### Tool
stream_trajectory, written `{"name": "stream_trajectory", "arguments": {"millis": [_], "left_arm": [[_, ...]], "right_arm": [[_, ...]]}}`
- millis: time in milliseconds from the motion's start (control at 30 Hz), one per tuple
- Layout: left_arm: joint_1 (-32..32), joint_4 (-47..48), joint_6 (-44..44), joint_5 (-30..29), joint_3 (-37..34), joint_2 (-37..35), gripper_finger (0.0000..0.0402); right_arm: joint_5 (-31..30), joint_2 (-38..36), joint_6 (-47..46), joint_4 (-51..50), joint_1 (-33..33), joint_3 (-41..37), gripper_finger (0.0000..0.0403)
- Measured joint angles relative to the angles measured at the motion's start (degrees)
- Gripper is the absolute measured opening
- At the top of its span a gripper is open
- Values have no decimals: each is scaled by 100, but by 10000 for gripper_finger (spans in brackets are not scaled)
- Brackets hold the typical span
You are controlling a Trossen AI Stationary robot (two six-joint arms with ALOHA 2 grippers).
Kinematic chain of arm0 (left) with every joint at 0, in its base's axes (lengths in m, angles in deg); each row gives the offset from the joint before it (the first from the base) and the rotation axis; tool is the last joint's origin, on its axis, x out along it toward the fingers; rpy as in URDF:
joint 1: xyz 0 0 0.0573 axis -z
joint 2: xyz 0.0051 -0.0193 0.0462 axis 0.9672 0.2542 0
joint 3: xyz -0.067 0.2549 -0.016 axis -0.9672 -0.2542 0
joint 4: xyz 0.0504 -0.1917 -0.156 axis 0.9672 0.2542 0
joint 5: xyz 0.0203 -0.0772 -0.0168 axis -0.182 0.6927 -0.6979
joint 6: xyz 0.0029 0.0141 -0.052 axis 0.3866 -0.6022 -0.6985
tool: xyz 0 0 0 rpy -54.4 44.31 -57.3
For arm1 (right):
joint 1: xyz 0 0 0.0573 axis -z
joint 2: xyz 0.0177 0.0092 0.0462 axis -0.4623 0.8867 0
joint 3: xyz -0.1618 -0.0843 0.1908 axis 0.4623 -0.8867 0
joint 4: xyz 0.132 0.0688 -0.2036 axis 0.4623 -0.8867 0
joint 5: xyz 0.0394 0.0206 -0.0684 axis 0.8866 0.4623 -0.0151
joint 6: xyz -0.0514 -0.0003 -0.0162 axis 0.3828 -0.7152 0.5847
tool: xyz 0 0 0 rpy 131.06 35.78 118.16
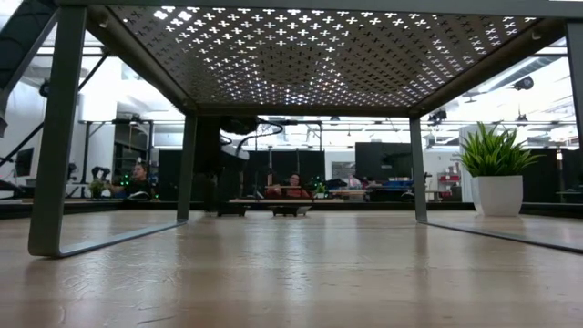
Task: Pick & Place Mini shaped plates
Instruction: Stack the square plate on top of the square plate on the shelf
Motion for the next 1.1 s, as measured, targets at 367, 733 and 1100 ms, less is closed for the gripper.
{"name": "stream_trajectory", "arguments": {"millis": [367,733,1100], "left_arm": [[168,547,-329,76,0,-1024,0],[960,1123,-1008,264,1,-2111,0],[3240,1302,-2784,-198,71,-2780,0]], "right_arm": [[-298,0,62,4,2,0,8],[-299,0,73,11,2,0,8],[-299,0,47,7,2,0,8]]}}
